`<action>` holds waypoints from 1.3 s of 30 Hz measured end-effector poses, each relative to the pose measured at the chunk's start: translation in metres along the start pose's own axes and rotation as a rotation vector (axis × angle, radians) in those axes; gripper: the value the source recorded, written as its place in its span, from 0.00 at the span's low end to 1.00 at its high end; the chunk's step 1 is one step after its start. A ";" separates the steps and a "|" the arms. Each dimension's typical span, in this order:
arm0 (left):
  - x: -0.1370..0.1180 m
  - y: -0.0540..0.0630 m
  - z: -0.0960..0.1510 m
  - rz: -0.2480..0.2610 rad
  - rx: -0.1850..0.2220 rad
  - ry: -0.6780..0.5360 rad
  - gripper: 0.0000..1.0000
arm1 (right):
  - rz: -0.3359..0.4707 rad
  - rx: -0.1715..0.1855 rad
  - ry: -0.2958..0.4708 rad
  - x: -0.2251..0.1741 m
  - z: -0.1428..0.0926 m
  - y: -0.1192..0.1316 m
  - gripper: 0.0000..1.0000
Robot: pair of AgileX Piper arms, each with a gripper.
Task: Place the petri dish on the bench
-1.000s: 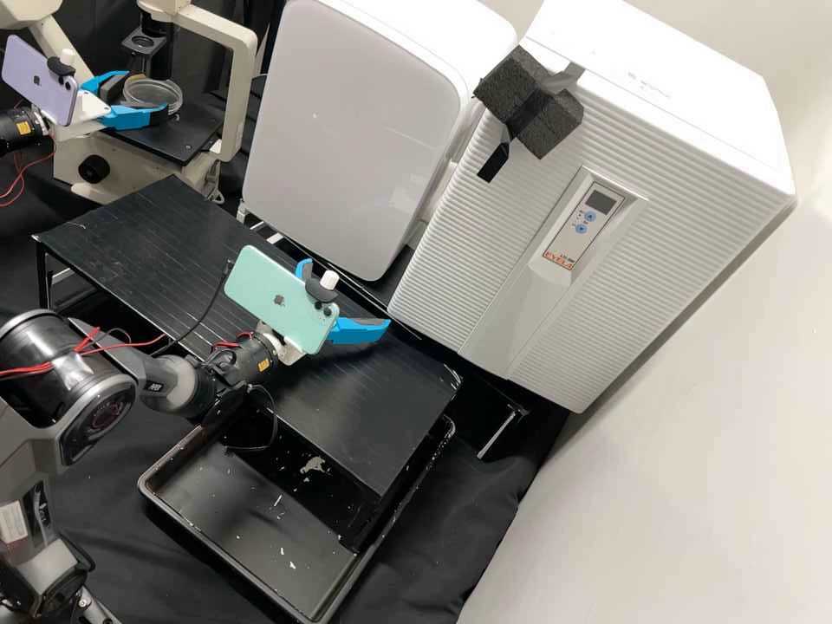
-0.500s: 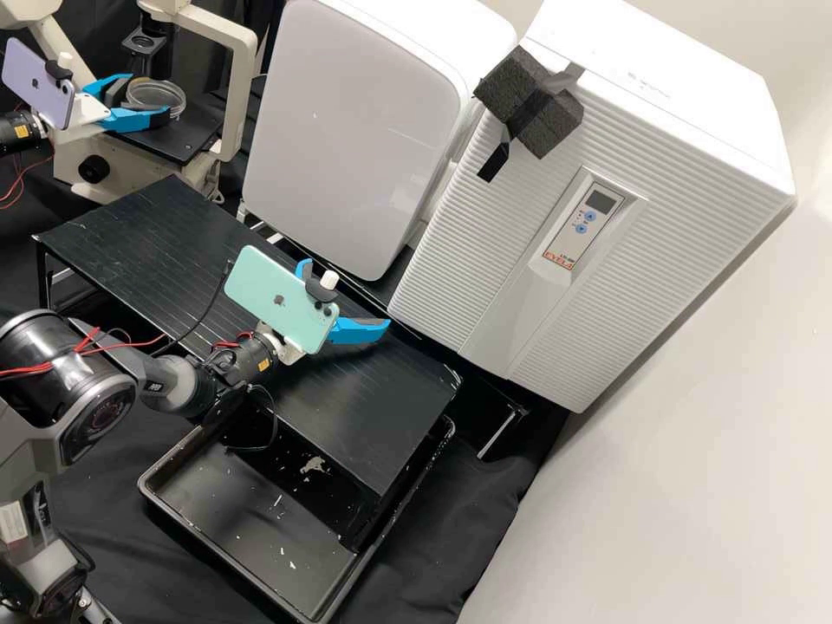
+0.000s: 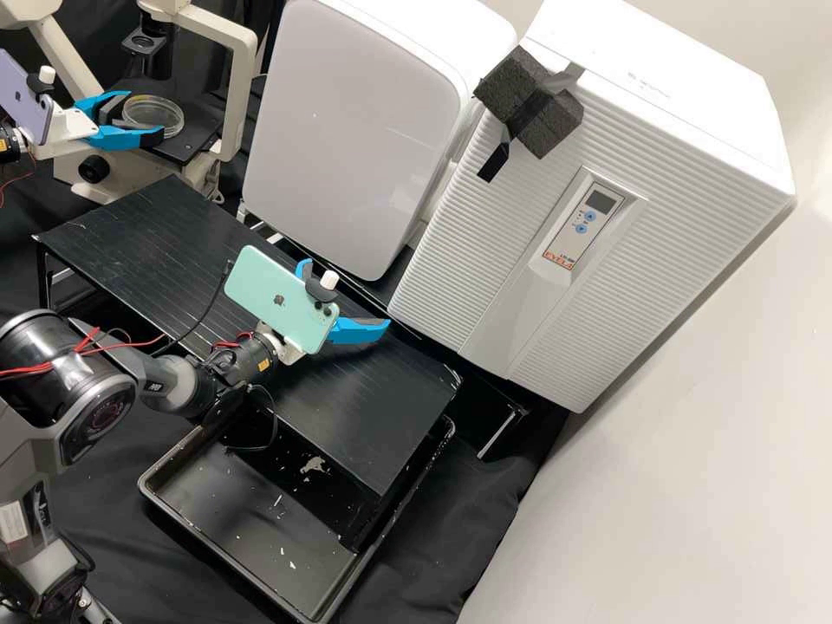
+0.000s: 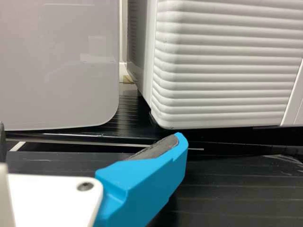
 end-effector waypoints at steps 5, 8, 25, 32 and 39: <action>0.000 0.000 0.000 -0.001 0.000 0.000 1.00 | 0.000 0.000 0.000 0.000 0.000 0.000 1.00; 0.000 0.000 0.000 -0.001 0.000 0.000 1.00 | 0.000 0.000 0.000 0.000 0.000 0.000 1.00; 0.008 0.002 0.005 -0.028 0.015 0.001 1.00 | 0.000 0.000 0.000 0.000 0.000 0.000 1.00; 0.014 0.005 0.007 -0.043 0.010 0.013 1.00 | 0.000 0.000 0.000 0.000 0.000 0.000 1.00; 0.020 0.009 0.009 -0.049 0.013 0.017 1.00 | 0.000 0.000 0.000 0.000 0.000 0.000 1.00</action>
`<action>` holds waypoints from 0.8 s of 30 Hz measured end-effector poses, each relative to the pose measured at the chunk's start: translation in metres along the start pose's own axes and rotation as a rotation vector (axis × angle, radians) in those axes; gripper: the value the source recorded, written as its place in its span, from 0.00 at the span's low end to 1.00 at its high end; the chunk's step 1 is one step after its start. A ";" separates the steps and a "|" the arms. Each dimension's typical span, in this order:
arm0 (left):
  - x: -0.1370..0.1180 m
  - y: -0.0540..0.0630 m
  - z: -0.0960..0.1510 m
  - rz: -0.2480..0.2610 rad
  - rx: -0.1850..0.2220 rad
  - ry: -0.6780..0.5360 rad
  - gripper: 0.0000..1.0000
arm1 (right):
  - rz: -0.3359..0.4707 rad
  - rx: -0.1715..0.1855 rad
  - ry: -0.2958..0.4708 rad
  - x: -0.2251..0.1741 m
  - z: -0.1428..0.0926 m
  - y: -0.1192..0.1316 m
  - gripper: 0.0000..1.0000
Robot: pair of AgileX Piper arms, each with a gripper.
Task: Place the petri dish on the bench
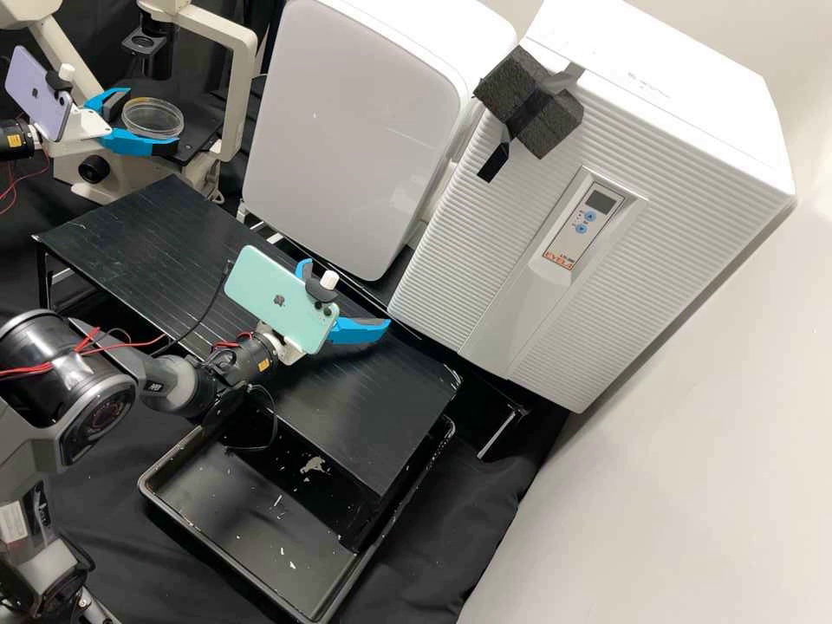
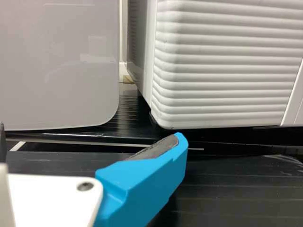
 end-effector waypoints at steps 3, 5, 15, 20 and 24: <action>0.002 0.000 0.000 -0.001 -0.005 0.010 1.00 | 0.000 0.000 0.000 0.000 0.000 0.000 1.00; 0.003 -0.003 -0.001 -0.008 -0.009 0.013 1.00 | 0.000 0.000 0.000 0.000 0.000 0.000 1.00; 0.008 -0.005 -0.002 0.016 0.002 0.024 0.00 | 0.000 0.000 0.000 0.000 0.000 0.000 1.00; 0.008 -0.006 -0.002 0.021 0.001 0.028 0.00 | 0.000 0.000 0.000 0.000 0.000 0.000 1.00; 0.008 -0.006 -0.002 0.024 0.003 0.030 0.00 | 0.000 0.000 0.000 0.000 0.000 0.000 1.00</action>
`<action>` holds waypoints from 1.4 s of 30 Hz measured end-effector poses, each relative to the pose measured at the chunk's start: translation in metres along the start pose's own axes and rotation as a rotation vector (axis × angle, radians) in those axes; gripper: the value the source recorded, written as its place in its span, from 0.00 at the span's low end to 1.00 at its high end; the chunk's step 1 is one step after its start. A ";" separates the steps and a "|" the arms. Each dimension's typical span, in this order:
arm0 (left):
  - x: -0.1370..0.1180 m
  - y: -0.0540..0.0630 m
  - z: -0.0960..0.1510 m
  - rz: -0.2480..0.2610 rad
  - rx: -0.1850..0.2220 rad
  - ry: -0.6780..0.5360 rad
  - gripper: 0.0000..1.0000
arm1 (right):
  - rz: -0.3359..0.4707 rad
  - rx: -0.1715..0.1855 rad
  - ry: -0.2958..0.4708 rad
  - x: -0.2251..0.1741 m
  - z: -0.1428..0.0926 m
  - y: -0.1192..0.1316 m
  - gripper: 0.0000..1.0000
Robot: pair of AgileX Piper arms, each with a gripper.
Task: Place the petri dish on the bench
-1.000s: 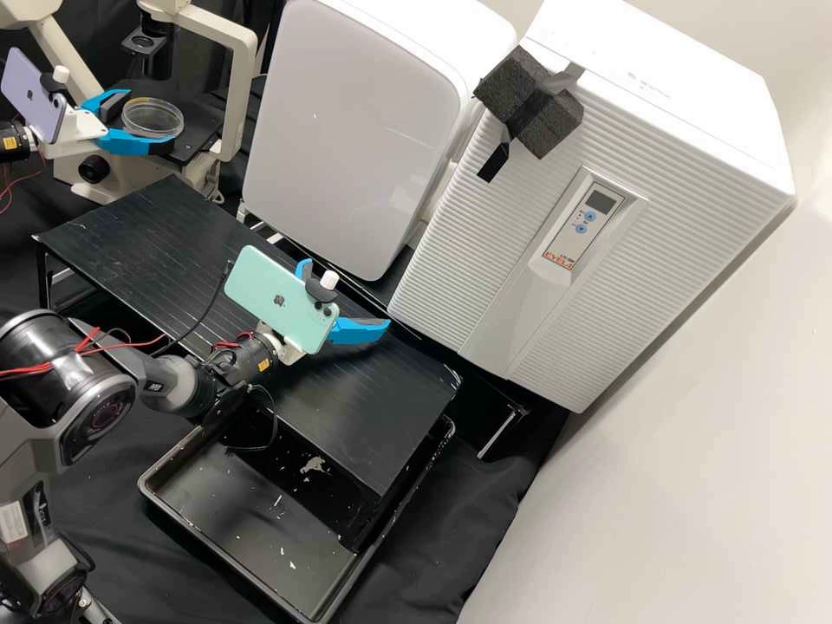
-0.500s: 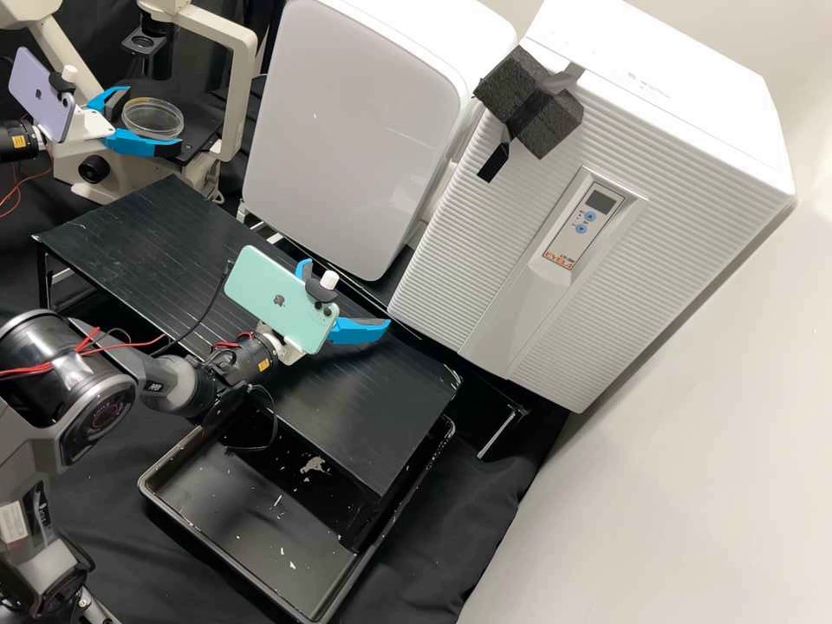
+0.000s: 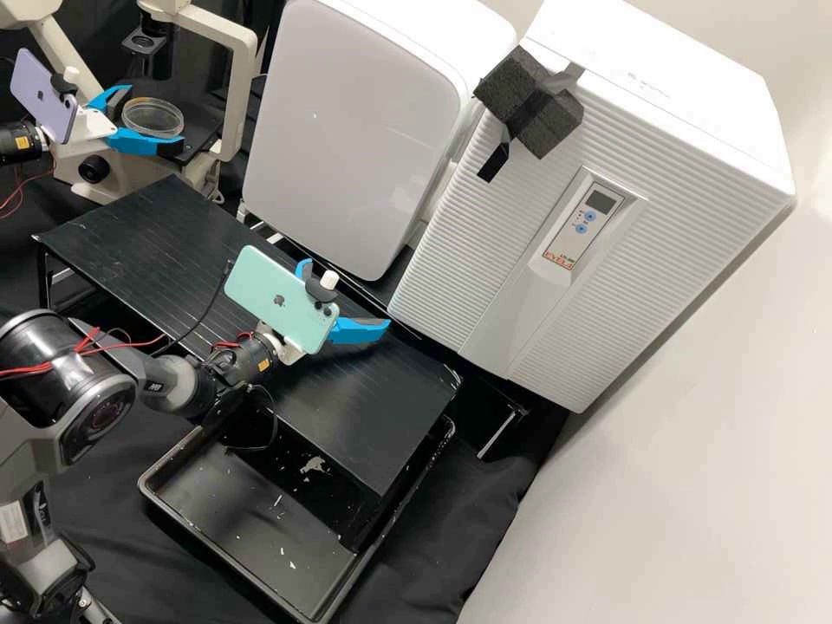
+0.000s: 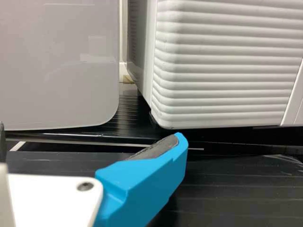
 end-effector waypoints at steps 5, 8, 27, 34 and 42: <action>0.000 0.000 0.000 0.004 -0.001 0.000 0.00 | 0.000 0.000 0.000 0.000 0.000 0.000 1.00; 0.000 0.000 0.000 0.004 -0.001 0.000 0.00 | 0.000 0.000 0.000 0.000 0.000 0.000 1.00; 0.000 -0.001 0.000 0.011 -0.006 -0.008 0.00 | 0.000 0.000 0.000 0.000 0.000 0.000 1.00; -0.012 0.003 0.002 0.002 -0.021 -0.030 0.00 | 0.000 0.000 0.000 0.000 0.000 0.000 1.00; -0.035 0.014 0.005 -0.036 -0.031 -0.058 0.00 | 0.000 0.000 0.000 0.000 0.000 0.000 1.00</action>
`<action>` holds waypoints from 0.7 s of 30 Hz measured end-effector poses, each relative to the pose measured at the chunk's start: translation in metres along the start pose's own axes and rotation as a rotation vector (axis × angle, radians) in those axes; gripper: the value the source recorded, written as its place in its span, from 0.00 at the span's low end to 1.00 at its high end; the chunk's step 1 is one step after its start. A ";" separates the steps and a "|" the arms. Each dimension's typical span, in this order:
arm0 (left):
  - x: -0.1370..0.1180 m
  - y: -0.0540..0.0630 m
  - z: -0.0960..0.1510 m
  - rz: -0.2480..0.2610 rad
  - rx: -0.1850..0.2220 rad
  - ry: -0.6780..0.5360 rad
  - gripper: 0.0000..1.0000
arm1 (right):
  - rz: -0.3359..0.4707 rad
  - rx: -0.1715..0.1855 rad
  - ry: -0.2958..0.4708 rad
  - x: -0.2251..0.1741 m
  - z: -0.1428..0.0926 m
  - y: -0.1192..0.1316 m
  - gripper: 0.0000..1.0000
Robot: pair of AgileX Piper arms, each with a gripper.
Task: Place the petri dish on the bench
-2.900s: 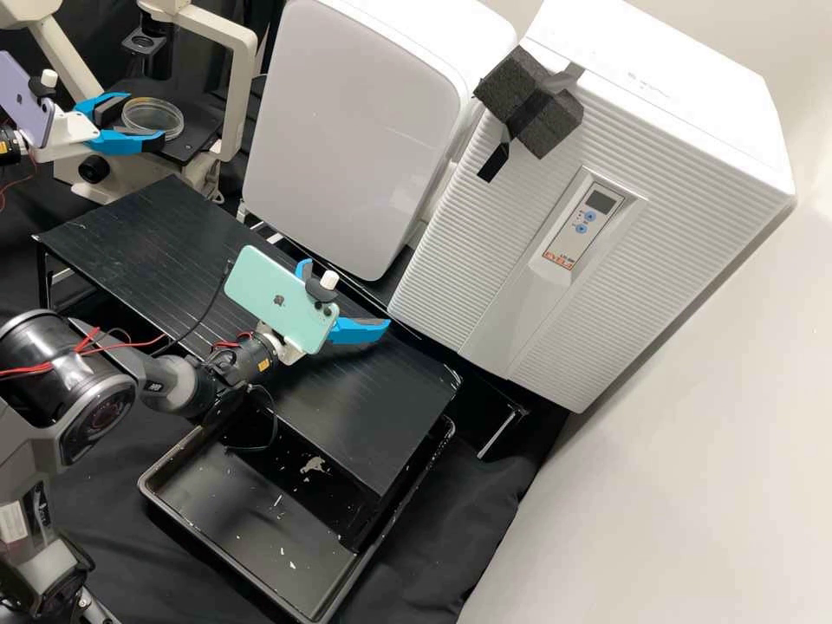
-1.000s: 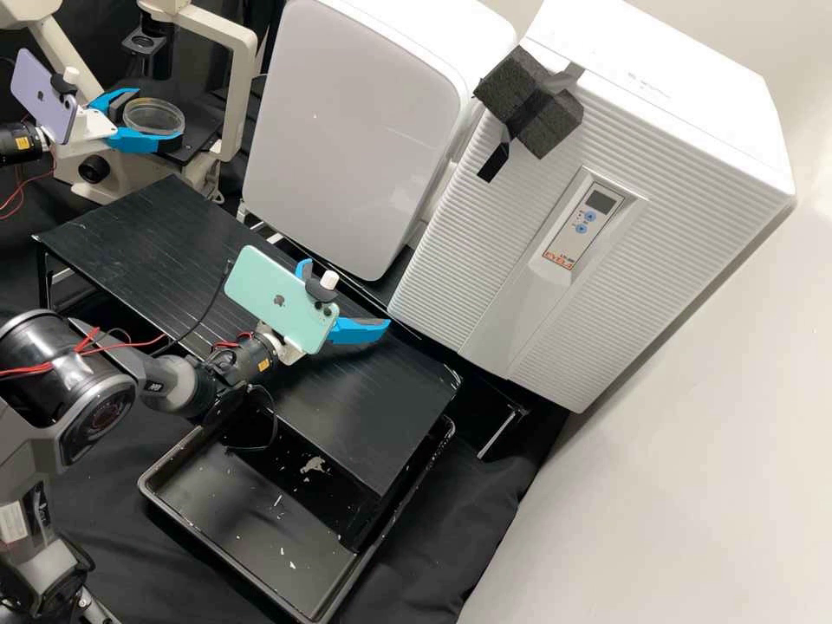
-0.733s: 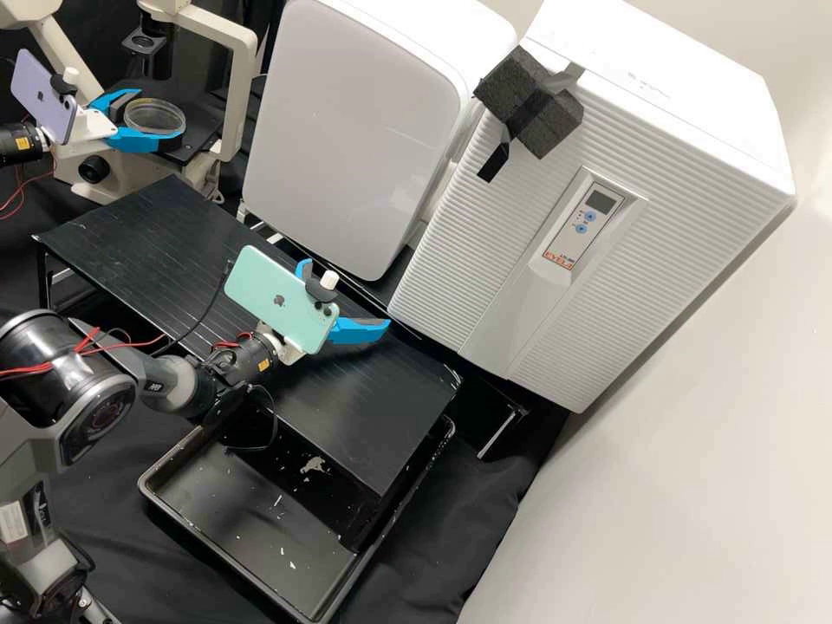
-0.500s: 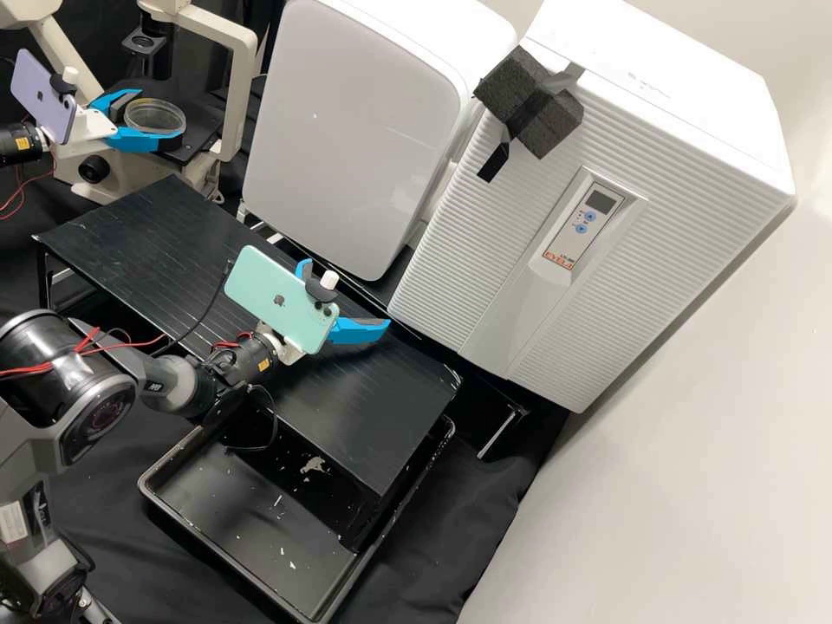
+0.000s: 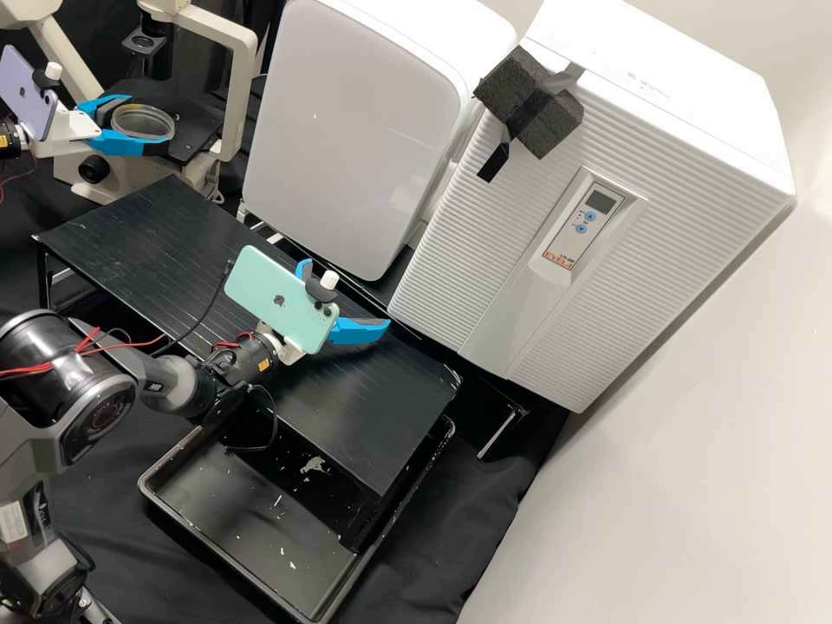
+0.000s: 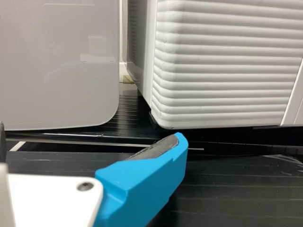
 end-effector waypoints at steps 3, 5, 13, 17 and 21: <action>-0.007 0.005 0.002 -0.011 0.002 -0.009 0.00 | 0.000 0.000 0.000 0.000 0.000 0.000 1.00; -0.011 0.009 0.003 -0.002 -0.008 -0.009 0.00 | 0.000 0.000 0.000 0.000 0.000 0.000 1.00; -0.019 0.021 0.005 0.038 -0.021 -0.012 0.00 | 0.000 0.000 0.000 0.000 0.000 0.000 1.00; -0.021 0.016 0.008 0.019 -0.011 -0.030 0.00 | 0.000 0.000 0.000 0.000 0.000 0.000 1.00; -0.020 0.011 0.022 -0.005 0.014 -0.091 0.00 | 0.000 0.000 0.000 0.000 0.000 0.000 1.00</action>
